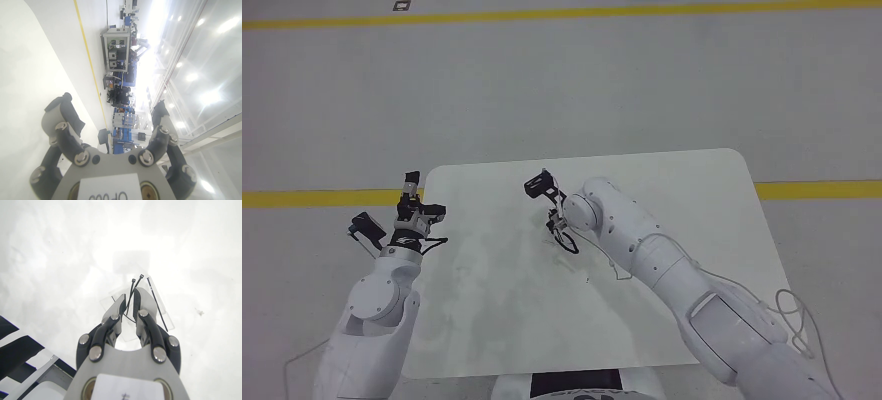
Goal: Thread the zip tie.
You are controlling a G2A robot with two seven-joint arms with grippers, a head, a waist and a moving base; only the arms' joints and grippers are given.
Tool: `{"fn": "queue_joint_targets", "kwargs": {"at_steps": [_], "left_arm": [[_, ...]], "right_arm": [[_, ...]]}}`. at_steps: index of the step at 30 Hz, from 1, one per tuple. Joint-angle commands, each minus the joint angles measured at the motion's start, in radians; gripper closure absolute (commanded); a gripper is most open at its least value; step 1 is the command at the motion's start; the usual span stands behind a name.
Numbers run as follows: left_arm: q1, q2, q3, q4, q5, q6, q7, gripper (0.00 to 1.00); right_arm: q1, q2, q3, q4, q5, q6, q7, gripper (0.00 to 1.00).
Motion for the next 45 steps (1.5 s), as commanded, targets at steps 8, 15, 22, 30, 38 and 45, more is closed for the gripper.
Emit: {"fn": "queue_joint_targets", "kwargs": {"at_steps": [8,15,22,30,38,45], "left_arm": [[0.0,0.0,0.0,0.0,0.0,0.0,0.0,0.0],[0.0,0.0,0.0,0.0,0.0,0.0,0.0,0.0],[0.0,0.0,0.0,0.0,0.0,0.0,0.0,0.0],[0.0,0.0,0.0,0.0,0.0,0.0,0.0,0.0],[0.0,0.0,0.0,0.0,0.0,0.0,0.0,0.0],[0.0,0.0,0.0,0.0,0.0,0.0,0.0,0.0]], "right_arm": [[0.004,-0.002,0.005,0.008,-0.01,0.004,0.009,0.89],[-0.007,0.0,0.008,-0.004,-0.015,-0.005,0.038,0.87],[-0.017,0.002,0.015,-0.007,-0.013,-0.007,0.047,0.91],[-0.017,-0.005,0.015,0.021,0.003,-0.006,0.042,0.91],[-0.006,-0.013,0.01,0.048,0.006,-0.001,0.037,1.0],[0.001,-0.017,0.011,0.066,0.006,0.0,0.031,1.0]]}}
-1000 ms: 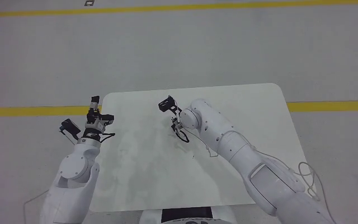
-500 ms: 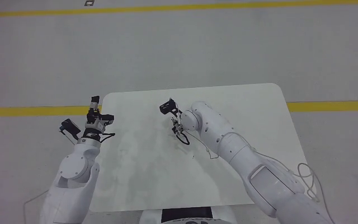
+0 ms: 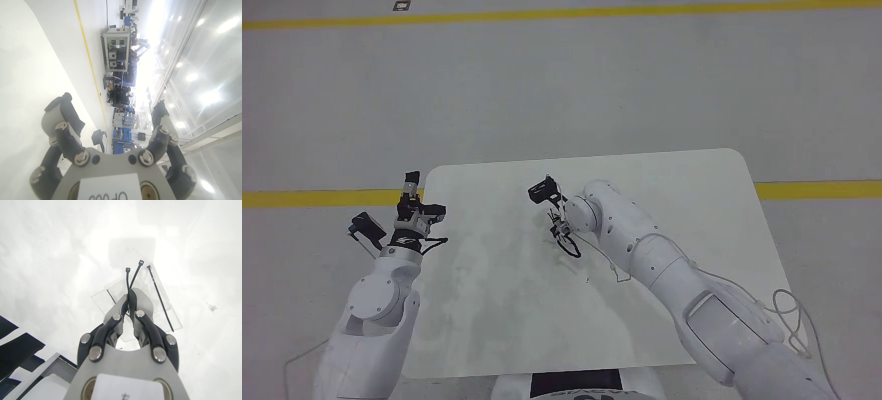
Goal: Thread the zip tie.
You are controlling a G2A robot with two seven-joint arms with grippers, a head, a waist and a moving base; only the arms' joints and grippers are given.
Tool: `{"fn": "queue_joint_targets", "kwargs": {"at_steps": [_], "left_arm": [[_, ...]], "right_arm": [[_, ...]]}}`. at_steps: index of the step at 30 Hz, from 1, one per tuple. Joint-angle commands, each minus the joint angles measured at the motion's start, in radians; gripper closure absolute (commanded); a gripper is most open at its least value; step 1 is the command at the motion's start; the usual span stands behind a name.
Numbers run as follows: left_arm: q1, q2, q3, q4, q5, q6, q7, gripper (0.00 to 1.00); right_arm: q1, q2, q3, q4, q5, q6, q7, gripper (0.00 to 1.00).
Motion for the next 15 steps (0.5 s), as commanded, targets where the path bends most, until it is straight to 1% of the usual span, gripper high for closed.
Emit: {"fn": "queue_joint_targets", "kwargs": {"at_steps": [1,7,15], "left_arm": [[0.0,0.0,0.0,0.0,0.0,0.0,0.0,0.0],[0.0,0.0,0.0,0.0,0.0,0.0,0.0,0.0],[0.0,0.0,0.0,0.0,0.0,0.0,0.0,0.0]], "right_arm": [[0.002,0.0,0.002,0.002,-0.001,0.001,-0.001,1.0],[0.003,0.004,0.013,-0.012,-0.01,0.005,0.007,1.0],[-0.016,0.022,0.044,-0.065,-0.024,0.0,0.022,1.0]]}}
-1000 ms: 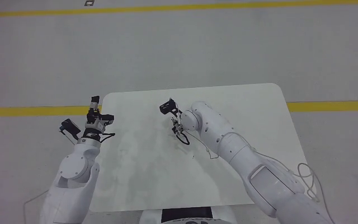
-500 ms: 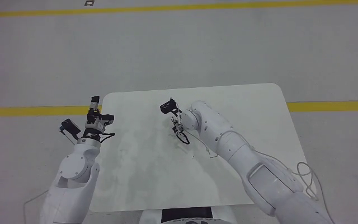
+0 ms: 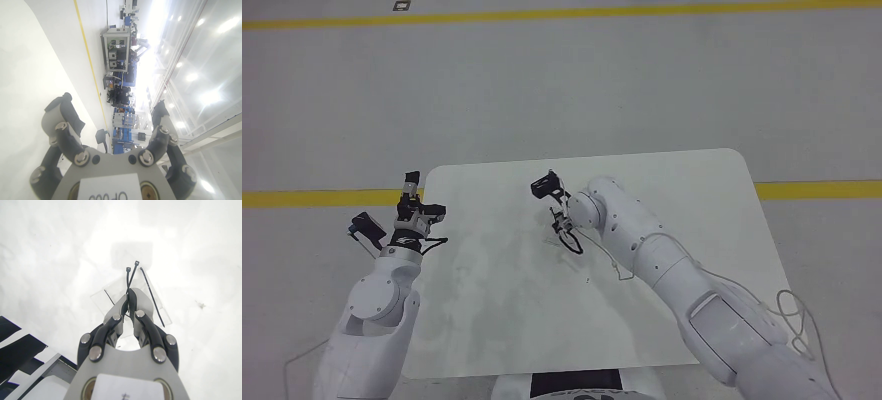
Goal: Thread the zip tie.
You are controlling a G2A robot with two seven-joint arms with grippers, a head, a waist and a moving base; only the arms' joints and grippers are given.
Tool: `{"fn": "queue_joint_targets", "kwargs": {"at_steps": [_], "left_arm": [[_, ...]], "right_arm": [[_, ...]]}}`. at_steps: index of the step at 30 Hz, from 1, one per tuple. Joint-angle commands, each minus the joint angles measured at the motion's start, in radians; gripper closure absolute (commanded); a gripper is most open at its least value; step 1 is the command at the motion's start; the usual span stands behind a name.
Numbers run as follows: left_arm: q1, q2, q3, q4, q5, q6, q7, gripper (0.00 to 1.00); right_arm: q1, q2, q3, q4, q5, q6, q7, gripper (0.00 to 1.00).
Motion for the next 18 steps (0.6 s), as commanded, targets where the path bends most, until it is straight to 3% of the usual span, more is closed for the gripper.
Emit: {"fn": "queue_joint_targets", "kwargs": {"at_steps": [1,6,18], "left_arm": [[0.0,0.0,0.0,0.0,0.0,0.0,0.0,0.0],[0.0,0.0,0.0,0.0,0.0,0.0,0.0,0.0],[0.0,0.0,0.0,0.0,0.0,0.0,0.0,0.0]], "right_arm": [[-0.005,0.004,0.008,-0.013,-0.002,-0.001,0.003,1.0],[-0.021,0.019,0.043,-0.056,0.005,-0.012,0.008,1.0],[-0.122,0.083,0.221,-0.249,0.116,-0.085,0.015,1.0]]}}
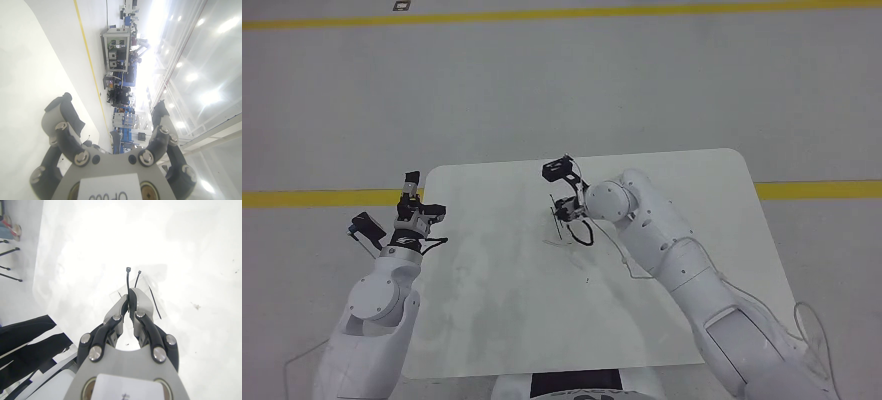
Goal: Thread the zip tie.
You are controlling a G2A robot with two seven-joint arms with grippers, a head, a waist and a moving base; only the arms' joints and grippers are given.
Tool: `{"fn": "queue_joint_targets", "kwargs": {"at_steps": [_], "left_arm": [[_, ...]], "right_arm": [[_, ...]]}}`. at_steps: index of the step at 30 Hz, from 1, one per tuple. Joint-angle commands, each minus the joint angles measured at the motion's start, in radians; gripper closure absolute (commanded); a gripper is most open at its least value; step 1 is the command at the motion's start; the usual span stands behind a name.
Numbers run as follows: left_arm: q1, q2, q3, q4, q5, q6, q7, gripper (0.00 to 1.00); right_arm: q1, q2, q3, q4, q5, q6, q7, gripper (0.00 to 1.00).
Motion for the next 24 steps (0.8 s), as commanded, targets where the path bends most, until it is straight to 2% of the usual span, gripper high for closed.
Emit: {"fn": "queue_joint_targets", "kwargs": {"at_steps": [1,15,19,24], "left_arm": [[0.0,0.0,0.0,0.0,0.0,0.0,0.0,0.0],[0.0,0.0,0.0,0.0,0.0,0.0,0.0,0.0],[0.0,0.0,0.0,0.0,0.0,0.0,0.0,0.0],[0.0,0.0,0.0,0.0,0.0,0.0,0.0,0.0]], "right_arm": [[-0.016,0.007,0.019,-0.026,0.021,-0.014,0.006,1.0],[-0.023,0.01,0.026,-0.036,0.032,-0.026,0.011,1.0],[-0.054,0.012,0.077,-0.044,0.136,0.015,-0.097,1.0],[-0.066,0.013,0.123,-0.062,0.245,0.055,-0.175,1.0]]}}
